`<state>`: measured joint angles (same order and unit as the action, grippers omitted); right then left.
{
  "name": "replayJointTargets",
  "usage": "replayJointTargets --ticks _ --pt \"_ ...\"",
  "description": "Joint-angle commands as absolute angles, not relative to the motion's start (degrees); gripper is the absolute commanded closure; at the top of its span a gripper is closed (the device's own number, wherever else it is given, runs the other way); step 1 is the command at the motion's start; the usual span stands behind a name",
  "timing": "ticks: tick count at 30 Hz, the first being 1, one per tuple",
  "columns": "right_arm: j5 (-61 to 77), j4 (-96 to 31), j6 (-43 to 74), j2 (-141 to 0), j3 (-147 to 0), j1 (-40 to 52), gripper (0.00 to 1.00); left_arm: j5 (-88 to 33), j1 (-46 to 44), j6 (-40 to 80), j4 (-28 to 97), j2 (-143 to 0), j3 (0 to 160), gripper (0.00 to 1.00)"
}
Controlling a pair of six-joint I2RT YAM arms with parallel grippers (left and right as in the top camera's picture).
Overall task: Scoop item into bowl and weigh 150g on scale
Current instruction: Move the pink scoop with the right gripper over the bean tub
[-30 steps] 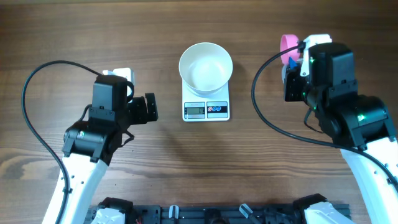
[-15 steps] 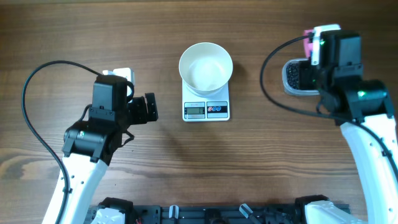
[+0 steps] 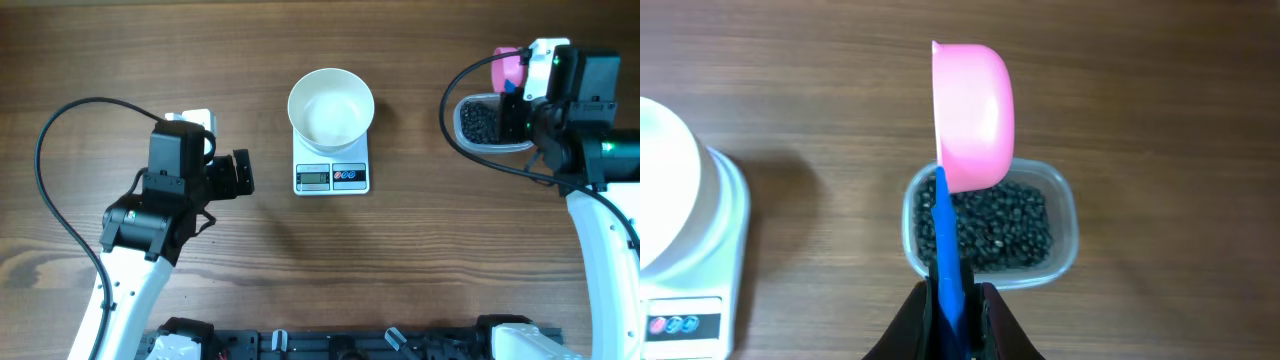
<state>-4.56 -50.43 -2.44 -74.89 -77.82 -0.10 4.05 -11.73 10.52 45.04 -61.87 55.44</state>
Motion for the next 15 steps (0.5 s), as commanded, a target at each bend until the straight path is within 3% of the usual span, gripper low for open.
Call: replayJointTargets --ticks 1,15 --pt "-2.4 -48.4 0.7 -74.7 -78.6 -0.2 0.96 4.8 -11.4 9.4 45.1 -61.7 55.1 0.0" --pt "-2.4 -43.7 6.2 -74.6 -78.6 -0.2 0.96 3.8 -11.4 9.4 44.6 -61.7 55.1 0.0"
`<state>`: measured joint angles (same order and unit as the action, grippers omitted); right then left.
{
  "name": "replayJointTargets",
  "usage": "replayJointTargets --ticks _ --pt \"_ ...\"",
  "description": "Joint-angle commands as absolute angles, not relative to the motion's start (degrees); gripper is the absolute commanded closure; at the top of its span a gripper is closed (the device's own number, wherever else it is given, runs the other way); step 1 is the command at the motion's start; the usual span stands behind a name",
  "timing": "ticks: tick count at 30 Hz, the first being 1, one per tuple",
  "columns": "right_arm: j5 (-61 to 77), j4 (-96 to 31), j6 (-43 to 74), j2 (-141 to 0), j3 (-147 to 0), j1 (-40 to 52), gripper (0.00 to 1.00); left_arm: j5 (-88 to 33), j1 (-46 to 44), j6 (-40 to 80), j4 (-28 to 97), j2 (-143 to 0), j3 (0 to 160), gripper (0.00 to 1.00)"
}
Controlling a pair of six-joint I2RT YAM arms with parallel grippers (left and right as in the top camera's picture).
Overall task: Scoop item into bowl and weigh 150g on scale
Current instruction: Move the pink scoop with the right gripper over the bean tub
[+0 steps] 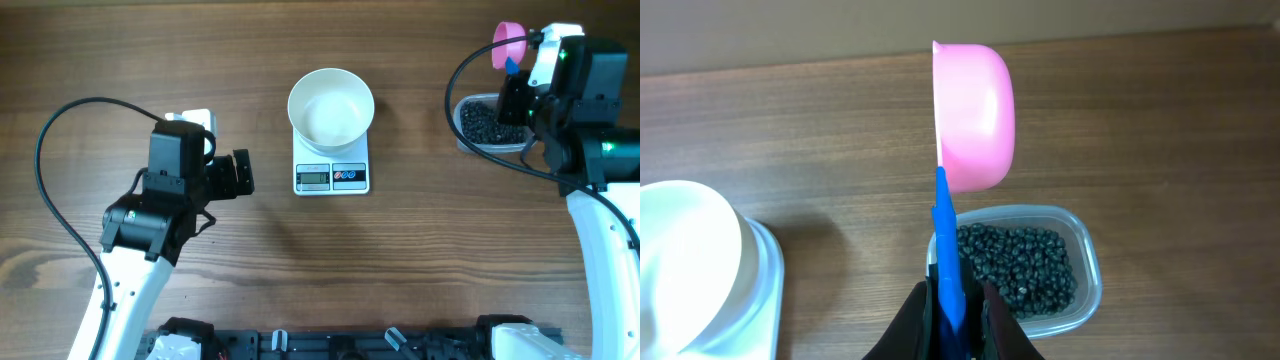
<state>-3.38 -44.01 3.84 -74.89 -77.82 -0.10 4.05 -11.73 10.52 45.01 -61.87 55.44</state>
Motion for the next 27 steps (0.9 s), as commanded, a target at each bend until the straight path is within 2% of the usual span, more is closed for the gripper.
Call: replayJointTargets --ticks 1,3,7,10,18,22,27 --pt "-2.4 -43.7 6.2 -74.6 -78.6 -0.2 0.96 3.2 -11.4 9.4 44.7 -61.7 55.1 0.0" --pt "-2.4 -43.7 6.2 -74.6 -78.6 -0.2 0.96 2.2 -11.4 7.0 44.7 -61.7 55.1 0.0" --pt "-2.4 -43.5 8.2 -74.3 -78.6 -0.2 0.96 -19.8 -11.4 -11.7 44.6 -61.6 55.1 0.0" --pt "-2.7 -42.6 7.8 -74.3 -78.7 -0.2 0.96 -24.8 -11.4 -15.5 45.0 -61.6 55.1 0.0" --pt "-3.3 -38.7 7.6 -74.3 -78.7 -0.2 0.96 -24.4 -11.8 -18.6 47.5 -61.6 55.1 0.0" --pt "-4.1 -36.4 7.5 -74.3 -78.7 -0.2 0.96 -22.8 -15.4 -23.6 47.1 -61.7 55.1 0.0" --pt "-4.2 -35.6 7.4 -74.3 -78.7 -0.3 0.96 -12.1 -19.5 -12.7 44.4 -62.3 55.1 0.0"
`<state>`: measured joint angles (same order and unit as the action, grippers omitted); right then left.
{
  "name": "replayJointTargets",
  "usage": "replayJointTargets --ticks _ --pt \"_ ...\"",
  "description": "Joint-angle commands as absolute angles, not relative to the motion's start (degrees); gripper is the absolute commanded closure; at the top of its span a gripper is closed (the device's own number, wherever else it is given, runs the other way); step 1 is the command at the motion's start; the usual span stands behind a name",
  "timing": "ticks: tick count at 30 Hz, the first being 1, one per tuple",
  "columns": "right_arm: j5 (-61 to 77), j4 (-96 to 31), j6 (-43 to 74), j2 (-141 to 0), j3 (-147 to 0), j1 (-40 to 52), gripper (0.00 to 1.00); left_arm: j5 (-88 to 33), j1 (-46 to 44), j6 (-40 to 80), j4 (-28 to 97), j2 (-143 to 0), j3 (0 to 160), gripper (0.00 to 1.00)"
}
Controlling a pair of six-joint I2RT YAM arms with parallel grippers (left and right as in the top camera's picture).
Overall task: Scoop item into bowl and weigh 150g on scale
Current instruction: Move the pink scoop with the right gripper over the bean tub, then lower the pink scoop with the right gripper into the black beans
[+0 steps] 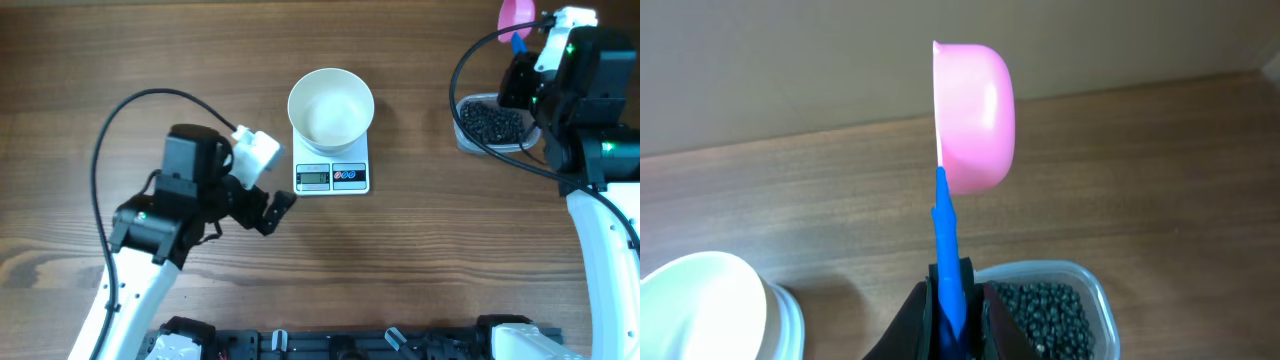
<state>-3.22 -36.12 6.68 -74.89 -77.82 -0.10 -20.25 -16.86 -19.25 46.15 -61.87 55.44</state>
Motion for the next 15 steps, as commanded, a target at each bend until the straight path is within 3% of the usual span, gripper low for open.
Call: replayJointTargets --ticks 1,7,15 --pt "-4.2 -35.7 7.4 -74.3 -78.7 -0.3 0.96 -11.4 -19.8 -11.0 43.9 -62.3 55.1 0.0" --pt "-4.2 -38.5 4.4 -74.3 -78.7 -1.0 0.96 -6.4 -22.2 1.2 40.5 -64.1 55.1 0.0" --pt "-3.9 -41.7 3.3 -74.3 -78.7 -3.8 0.96 -6.3 -23.1 2.0 40.4 -67.2 55.1 0.0"
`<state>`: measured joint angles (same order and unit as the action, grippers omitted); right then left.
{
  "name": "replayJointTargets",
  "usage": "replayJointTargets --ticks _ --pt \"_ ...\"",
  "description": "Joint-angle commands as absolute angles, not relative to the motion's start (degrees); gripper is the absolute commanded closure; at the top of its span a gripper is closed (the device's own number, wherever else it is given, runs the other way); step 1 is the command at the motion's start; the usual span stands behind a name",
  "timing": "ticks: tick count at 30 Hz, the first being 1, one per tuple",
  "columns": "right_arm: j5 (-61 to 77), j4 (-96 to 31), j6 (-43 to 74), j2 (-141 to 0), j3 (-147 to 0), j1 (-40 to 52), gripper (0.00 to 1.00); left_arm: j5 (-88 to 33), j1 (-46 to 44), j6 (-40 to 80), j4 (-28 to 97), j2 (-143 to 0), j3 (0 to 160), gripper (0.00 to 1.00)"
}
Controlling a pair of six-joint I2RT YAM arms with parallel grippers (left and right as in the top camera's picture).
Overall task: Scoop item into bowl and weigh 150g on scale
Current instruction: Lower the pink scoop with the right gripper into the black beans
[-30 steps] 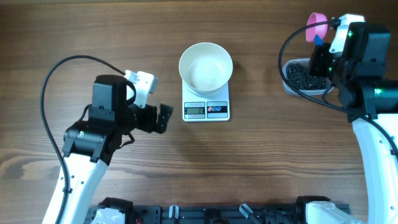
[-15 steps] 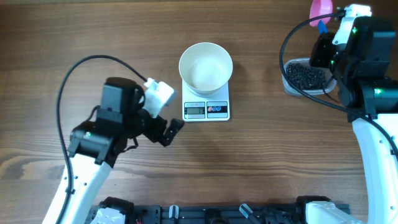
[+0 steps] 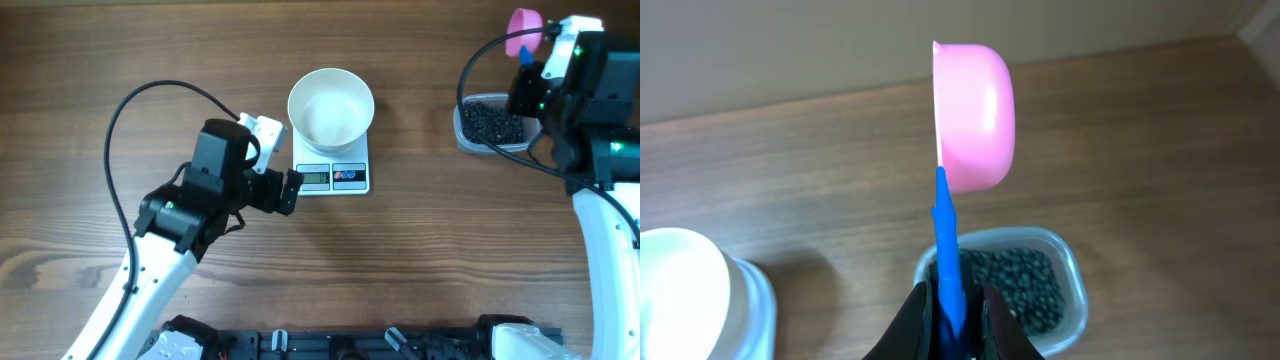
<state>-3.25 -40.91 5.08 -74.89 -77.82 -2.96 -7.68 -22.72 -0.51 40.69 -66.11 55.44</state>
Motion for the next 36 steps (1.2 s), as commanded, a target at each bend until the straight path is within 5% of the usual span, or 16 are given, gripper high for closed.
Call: replayJointTargets --ticks 1,36 --pt "-3.9 -42.2 3.0 -74.3 -78.7 -3.8 0.96 -6.3 -23.1 2.0 40.2 -67.3 55.1 0.0" --pt "-3.5 -43.4 0.4 -74.3 -78.7 -3.8 0.96 -10.9 -23.2 -4.3 38.7 -67.2 55.1 0.0"
